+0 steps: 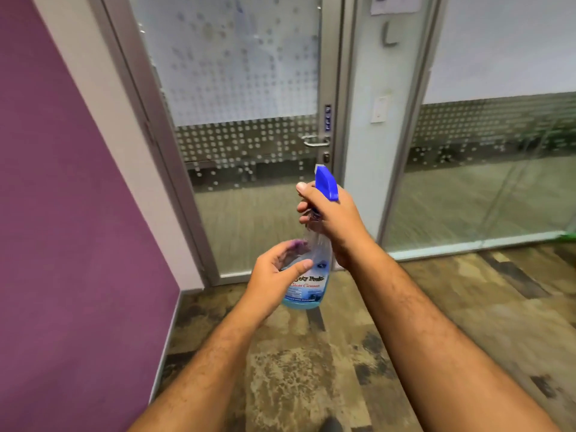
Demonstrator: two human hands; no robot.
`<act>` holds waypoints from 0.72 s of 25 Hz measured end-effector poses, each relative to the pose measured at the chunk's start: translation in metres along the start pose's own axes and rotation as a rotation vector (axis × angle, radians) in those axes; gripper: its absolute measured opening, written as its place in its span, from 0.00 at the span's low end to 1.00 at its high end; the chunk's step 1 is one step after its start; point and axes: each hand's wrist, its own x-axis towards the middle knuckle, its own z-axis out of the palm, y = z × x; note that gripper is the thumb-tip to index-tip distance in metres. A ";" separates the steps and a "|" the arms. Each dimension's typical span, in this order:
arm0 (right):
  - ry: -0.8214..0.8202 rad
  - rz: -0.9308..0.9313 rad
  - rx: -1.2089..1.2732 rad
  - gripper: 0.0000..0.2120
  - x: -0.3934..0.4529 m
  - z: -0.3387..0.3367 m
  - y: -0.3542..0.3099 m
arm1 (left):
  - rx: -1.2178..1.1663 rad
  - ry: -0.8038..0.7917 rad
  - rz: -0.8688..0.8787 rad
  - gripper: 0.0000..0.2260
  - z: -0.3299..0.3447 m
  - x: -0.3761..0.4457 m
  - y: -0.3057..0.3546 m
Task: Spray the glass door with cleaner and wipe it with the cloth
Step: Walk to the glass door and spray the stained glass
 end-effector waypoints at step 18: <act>-0.037 -0.346 -0.065 0.15 0.372 0.130 0.004 | 0.361 0.297 0.149 0.17 -0.130 0.341 0.043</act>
